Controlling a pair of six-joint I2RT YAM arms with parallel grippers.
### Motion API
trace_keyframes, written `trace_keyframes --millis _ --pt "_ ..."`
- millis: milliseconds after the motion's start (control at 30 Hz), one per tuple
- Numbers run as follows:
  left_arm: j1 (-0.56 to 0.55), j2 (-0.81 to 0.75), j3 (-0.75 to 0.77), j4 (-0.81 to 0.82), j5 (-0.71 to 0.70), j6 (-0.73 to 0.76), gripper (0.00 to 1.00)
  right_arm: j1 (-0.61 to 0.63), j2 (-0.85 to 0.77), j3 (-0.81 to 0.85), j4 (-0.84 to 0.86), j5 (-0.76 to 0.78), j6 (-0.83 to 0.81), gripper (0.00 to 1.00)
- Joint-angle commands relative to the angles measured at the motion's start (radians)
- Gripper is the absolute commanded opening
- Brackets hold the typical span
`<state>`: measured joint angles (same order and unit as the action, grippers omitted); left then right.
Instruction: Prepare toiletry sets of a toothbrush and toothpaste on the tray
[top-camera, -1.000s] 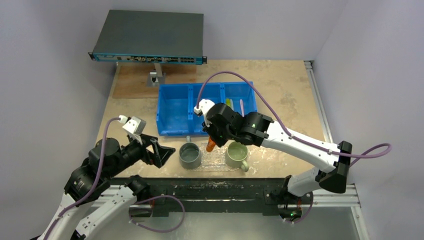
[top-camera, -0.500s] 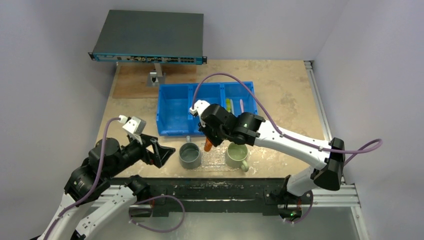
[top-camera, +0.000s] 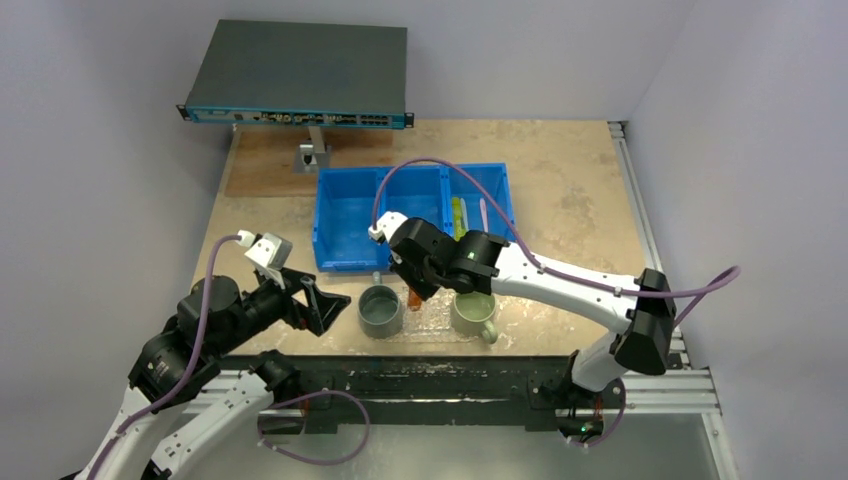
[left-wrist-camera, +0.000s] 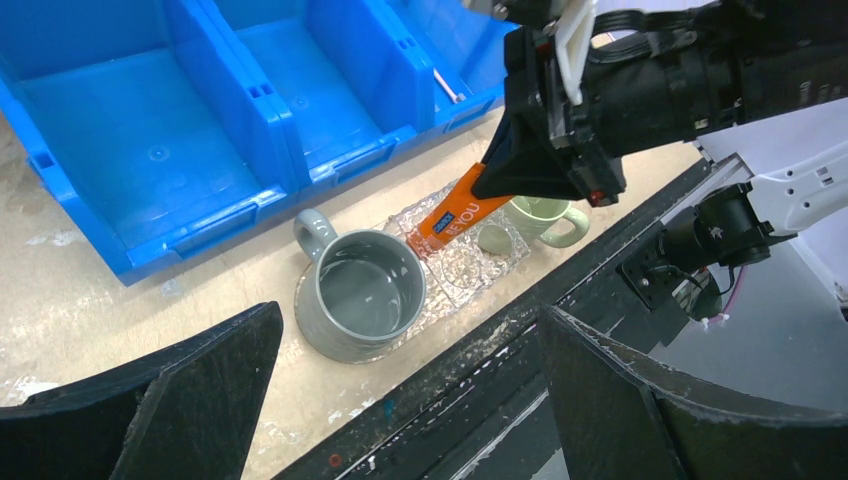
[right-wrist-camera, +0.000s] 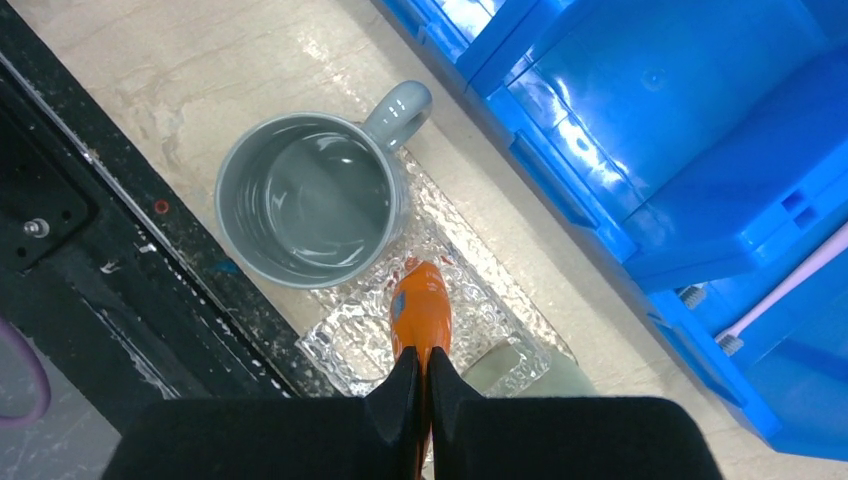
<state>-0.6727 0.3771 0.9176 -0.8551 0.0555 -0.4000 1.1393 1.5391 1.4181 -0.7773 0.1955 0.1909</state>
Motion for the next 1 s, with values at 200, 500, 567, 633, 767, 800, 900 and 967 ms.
trace_keyframes --millis 200,500,567,633,767,800,900,967 --pt "0.002 0.000 -0.011 0.004 -0.002 0.016 1.00 0.019 0.027 -0.024 0.067 0.041 0.023 0.00" --pt "0.002 0.003 -0.012 0.005 0.000 0.014 1.00 0.018 0.048 -0.058 0.092 0.058 0.034 0.00" --pt "0.002 0.003 -0.011 0.005 0.000 0.015 1.00 0.020 0.051 -0.062 0.095 0.064 0.038 0.00" --pt "0.001 0.005 -0.013 0.005 0.000 0.015 1.00 0.020 0.052 -0.068 0.098 0.065 0.041 0.00" --pt "0.001 0.006 -0.010 0.005 0.000 0.016 1.00 0.020 0.060 -0.074 0.108 0.056 0.044 0.00" --pt "0.001 0.006 -0.011 0.005 0.000 0.014 1.00 0.020 0.062 -0.076 0.108 0.057 0.045 0.00" --pt "0.001 0.008 -0.012 0.004 0.000 0.015 1.00 0.020 0.067 -0.074 0.106 0.062 0.046 0.00" --pt "0.001 0.009 -0.012 0.005 0.000 0.016 1.00 0.020 0.066 -0.069 0.104 0.066 0.048 0.10"
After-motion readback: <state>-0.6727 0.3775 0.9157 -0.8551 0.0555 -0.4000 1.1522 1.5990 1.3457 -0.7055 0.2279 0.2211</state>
